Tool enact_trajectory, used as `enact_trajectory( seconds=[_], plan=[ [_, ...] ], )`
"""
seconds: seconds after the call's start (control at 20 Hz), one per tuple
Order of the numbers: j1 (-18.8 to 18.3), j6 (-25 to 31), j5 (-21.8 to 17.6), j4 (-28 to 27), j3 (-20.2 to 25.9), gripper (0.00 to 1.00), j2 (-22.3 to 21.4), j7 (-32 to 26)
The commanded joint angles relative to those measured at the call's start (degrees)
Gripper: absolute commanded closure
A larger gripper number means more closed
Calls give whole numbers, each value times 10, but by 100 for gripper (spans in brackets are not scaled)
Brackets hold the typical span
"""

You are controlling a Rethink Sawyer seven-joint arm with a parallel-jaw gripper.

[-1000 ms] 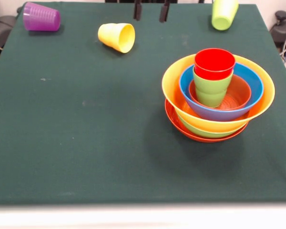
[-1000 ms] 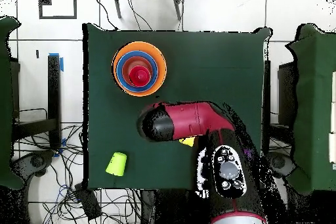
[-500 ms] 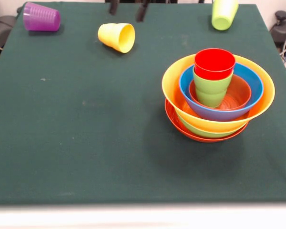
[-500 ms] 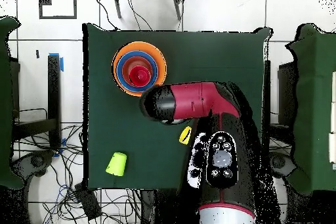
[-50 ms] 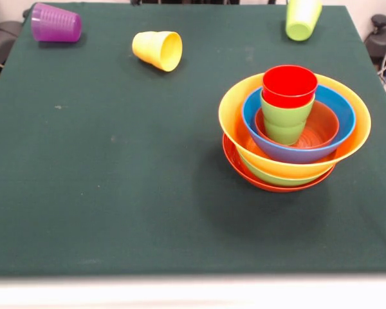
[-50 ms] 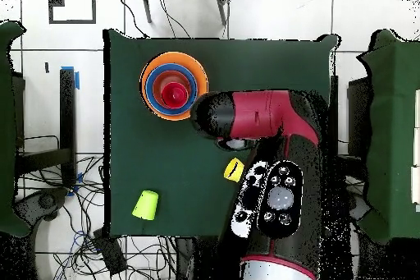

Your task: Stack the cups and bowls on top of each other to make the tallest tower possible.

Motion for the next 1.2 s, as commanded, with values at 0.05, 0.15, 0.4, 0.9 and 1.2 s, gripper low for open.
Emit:
enact_trajectory(
  seconds=[0.05,0.15,0.4,0.9,1.2],
  plan=[
    [49,104,12,-81,-23,0,66,178],
    [62,126,17,-106,-35,0,81,199],
    [80,208,29,-198,-47,0,129,222],
    [94,368,15,-380,-91,0,227,257],
    [94,400,16,-453,-95,0,260,236]
  ],
)
